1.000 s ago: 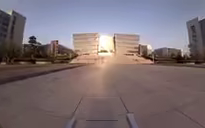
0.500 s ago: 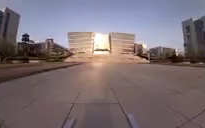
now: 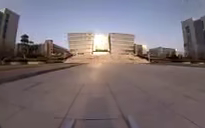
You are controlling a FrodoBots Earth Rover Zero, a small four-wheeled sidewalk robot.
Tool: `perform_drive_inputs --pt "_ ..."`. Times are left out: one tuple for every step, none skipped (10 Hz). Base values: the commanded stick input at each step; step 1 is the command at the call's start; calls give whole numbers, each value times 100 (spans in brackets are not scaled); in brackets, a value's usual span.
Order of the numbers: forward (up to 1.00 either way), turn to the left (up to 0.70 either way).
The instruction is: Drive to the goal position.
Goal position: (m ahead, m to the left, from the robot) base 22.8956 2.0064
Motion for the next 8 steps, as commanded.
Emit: perform_drive_inputs --pt "70 0" --pt "70 0" --pt "70 0" --pt "70 0" --pt "70 0" --pt "70 0" --pt "70 12" --pt "70 14"
